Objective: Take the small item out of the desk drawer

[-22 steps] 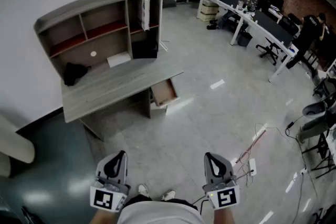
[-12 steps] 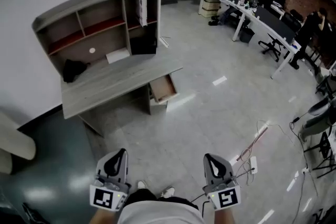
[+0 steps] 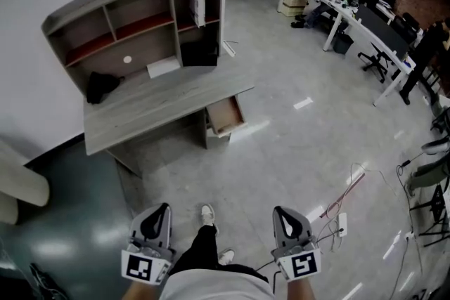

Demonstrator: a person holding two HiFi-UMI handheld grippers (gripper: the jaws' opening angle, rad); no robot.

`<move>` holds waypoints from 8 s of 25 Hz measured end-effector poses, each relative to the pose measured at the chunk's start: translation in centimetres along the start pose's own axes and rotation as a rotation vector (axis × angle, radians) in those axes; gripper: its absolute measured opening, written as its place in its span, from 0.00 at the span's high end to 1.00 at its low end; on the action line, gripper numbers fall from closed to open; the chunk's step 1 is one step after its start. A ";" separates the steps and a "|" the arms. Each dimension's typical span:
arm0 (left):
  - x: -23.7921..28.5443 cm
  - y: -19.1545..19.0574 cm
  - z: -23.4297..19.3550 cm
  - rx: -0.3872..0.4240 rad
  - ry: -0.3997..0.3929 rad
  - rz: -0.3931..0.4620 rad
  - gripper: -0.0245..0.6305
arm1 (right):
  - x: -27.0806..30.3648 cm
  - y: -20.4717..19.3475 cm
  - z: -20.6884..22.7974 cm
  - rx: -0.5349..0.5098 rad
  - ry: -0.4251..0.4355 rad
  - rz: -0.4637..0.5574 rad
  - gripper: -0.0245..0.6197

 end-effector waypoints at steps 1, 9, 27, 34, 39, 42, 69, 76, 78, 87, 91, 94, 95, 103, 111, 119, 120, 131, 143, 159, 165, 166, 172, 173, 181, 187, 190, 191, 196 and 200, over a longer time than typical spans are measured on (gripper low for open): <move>1.1 -0.4 -0.2 -0.006 0.000 -0.002 0.94 | 1.0 0.0 0.5 -0.003 0.006 -0.003 0.93; 14.6 -1.5 -3.1 -0.068 -0.031 0.023 0.94 | 10.6 1.3 8.0 -0.061 0.004 -0.077 0.93; 34.2 -2.0 -6.6 -0.102 -0.180 -0.047 0.94 | 23.5 4.4 18.5 -0.099 -0.055 -0.155 0.93; 36.5 -0.1 -5.2 -0.091 -0.071 0.007 0.94 | 26.4 4.0 23.3 -0.160 0.028 -0.115 0.93; 36.8 0.7 -3.8 -0.036 -0.006 0.003 0.94 | 28.3 2.2 26.1 -0.190 0.121 -0.156 0.93; 36.6 0.2 -3.5 -0.030 0.055 -0.019 0.94 | 30.0 0.1 27.3 -0.211 0.183 -0.194 0.93; 33.8 -9.2 -0.2 -0.117 0.432 -0.324 0.94 | 50.2 -30.3 26.9 -0.638 0.846 -0.759 0.72; 31.5 -11.0 -0.1 -0.130 0.496 -0.409 0.94 | 53.0 -35.9 25.8 -0.697 0.906 -0.877 0.62; 31.0 -11.3 -0.1 -0.131 0.506 -0.421 0.94 | 53.7 -37.0 25.4 -0.721 0.917 -0.894 0.60; 28.9 -13.0 0.6 -0.146 0.533 -0.480 0.94 | 55.9 -41.0 23.3 -0.807 1.003 -0.995 0.59; 28.0 -14.0 1.0 -0.152 0.528 -0.507 0.94 | 55.9 -41.7 22.8 -0.840 1.019 -1.009 0.59; 27.7 -14.2 0.9 -0.161 0.527 -0.500 0.94 | 55.8 -41.2 22.9 -0.856 0.994 -0.984 0.70; 27.6 -14.2 0.9 -0.162 0.525 -0.495 0.94 | 55.7 -41.0 22.9 -0.856 0.988 -0.977 0.75; 28.5 -13.7 0.2 -0.164 0.484 -0.442 0.94 | 54.8 -39.4 23.7 -0.872 0.949 -0.973 0.87; 29.7 -11.7 -1.6 -0.148 0.435 -0.377 0.94 | 54.4 -35.2 24.4 -0.774 0.862 -0.945 0.90; 30.9 -9.3 -2.8 -0.125 0.373 -0.312 0.94 | 53.2 -30.9 25.5 -0.582 0.779 -0.935 0.92; 31.0 -9.0 -3.0 -0.120 0.365 -0.305 0.94 | 53.0 -30.3 25.5 -0.563 0.765 -0.927 0.92; 32.3 -4.9 -5.0 -0.076 0.304 -0.186 0.94 | 51.2 -21.5 26.8 -0.272 0.600 -0.751 0.92; 33.3 -0.3 -8.6 -0.018 0.316 -0.044 0.94 | 48.7 -9.7 29.7 -0.073 0.455 -0.479 0.92; 32.8 4.0 -11.8 0.033 0.402 0.078 0.94 | 42.8 5.9 31.8 -0.021 0.350 -0.058 0.92; 32.2 5.3 -13.1 0.027 0.448 0.124 0.94 | 39.5 10.5 33.0 -0.012 0.321 0.080 0.92; 32.1 5.5 -13.3 0.025 0.456 0.132 0.94 | 39.0 11.0 33.3 -0.007 0.315 0.098 0.92; 30.9 5.5 -14.2 0.029 0.505 0.157 0.94 | 35.2 12.6 34.9 0.017 0.250 0.168 0.92; 30.9 5.6 -14.2 0.023 0.509 0.158 0.94 | 34.6 12.7 35.1 0.019 0.237 0.173 0.92; 31.6 5.5 -13.5 0.008 0.485 0.152 0.94 | 31.7 12.5 36.1 0.023 0.171 0.183 0.92; 32.0 5.6 -13.1 0.019 0.461 0.143 0.94 | 31.5 12.0 35.9 0.029 0.157 0.182 0.92; 31.9 5.4 -12.9 0.016 0.456 0.139 0.94 | 31.4 11.7 35.6 0.027 0.159 0.175 0.92; 31.8 5.4 -12.8 0.015 0.456 0.138 0.94 | 31.4 11.7 35.4 0.023 0.161 0.174 0.92; 31.0 5.2 -12.7 0.010 0.455 0.130 0.94 | 31.5 11.8 34.4 -0.014 0.176 0.166 0.92; 30.4 5.1 -12.7 0.013 0.456 0.131 0.94 | 31.7 12.1 33.5 -0.045 0.183 0.161 0.92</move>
Point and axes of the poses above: the fingertips, and each gripper's own axes: x forward along the fingers, z to its right, y out of its top, the point moved 8 cm from there along -x, backward along the fingers, and after that the axes turned 12 degrees about y, right-handed, at the moved point
